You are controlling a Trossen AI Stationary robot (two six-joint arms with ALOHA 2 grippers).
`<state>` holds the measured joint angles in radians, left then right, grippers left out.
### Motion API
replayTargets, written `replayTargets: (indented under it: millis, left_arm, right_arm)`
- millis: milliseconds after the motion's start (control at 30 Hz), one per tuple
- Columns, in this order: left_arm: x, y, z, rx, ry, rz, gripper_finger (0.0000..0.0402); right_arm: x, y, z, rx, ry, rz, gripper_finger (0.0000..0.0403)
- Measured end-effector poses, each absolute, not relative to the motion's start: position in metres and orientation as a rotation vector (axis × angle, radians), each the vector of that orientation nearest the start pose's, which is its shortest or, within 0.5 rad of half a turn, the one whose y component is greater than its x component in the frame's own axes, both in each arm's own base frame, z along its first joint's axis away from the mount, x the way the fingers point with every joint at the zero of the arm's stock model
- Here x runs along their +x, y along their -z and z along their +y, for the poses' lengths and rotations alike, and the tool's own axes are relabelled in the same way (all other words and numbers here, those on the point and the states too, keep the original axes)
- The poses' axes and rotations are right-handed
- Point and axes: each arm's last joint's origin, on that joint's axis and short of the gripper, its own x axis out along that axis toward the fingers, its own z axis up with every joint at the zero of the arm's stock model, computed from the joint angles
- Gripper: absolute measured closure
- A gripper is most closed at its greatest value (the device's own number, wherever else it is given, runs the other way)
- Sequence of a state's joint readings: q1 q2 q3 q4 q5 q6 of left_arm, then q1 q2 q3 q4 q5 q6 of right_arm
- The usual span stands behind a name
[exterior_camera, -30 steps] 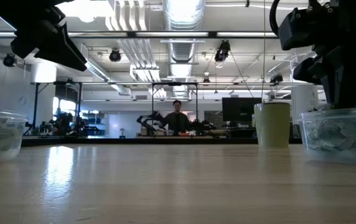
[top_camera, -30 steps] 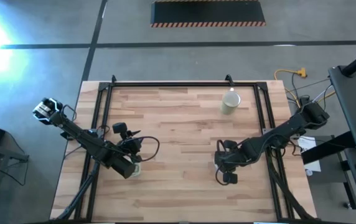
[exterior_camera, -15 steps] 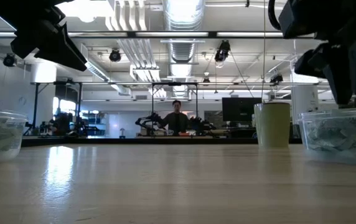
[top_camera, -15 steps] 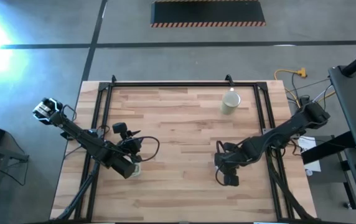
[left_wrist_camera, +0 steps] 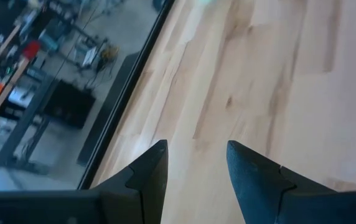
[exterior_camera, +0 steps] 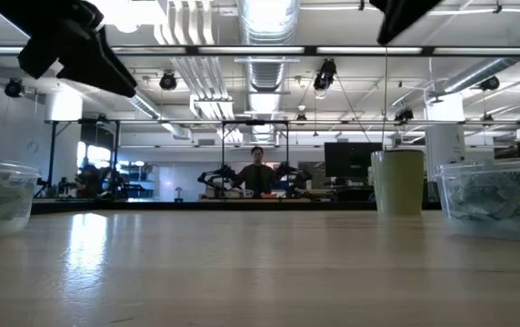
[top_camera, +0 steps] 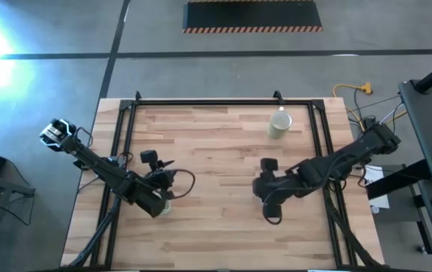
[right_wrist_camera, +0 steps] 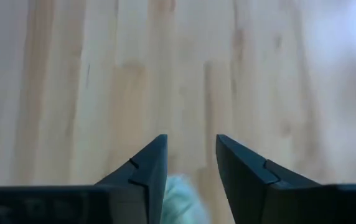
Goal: Pick and place Stevia / Truvia into bins
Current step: Return to Home Position
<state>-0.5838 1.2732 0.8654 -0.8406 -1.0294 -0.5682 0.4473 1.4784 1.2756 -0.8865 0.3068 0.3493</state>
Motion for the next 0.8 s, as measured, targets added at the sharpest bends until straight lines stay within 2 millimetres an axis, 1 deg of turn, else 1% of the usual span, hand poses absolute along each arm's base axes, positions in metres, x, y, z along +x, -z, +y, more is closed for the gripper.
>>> replayTargets:
  millis: [100,233,367,467,600,800]
  left_arm:
    - [0.202,-0.239,-0.104,0.418,-0.547,0.674,0.0254]
    - [0.211,-0.244,-0.109,0.457,-0.498,0.617,0.0254]
    - [0.221,-0.254,-0.107,0.448,-0.54,0.526,0.0254]
    - [0.227,-0.265,-0.103,0.432,-0.552,0.463,0.0254]
    - [0.235,-0.283,-0.098,0.439,-0.515,0.378,0.0254]
    - [0.247,-0.312,-0.086,0.478,-0.266,0.198,0.0254]
  right_arm:
    - [0.271,-0.306,0.119,-0.205,0.016,0.949,0.028]
    - [0.281,-0.319,0.12,-0.369,0.055,0.795,0.0282]
    - [0.291,-0.327,0.122,-0.516,0.0,0.672,0.028]
    - [0.296,-0.333,0.121,-0.556,-0.016,0.605,0.0281]
    - [0.296,-0.338,0.113,-0.58,-0.008,0.563,0.0288]
    - [0.287,-0.346,0.103,-0.544,-0.102,0.525,0.0298]
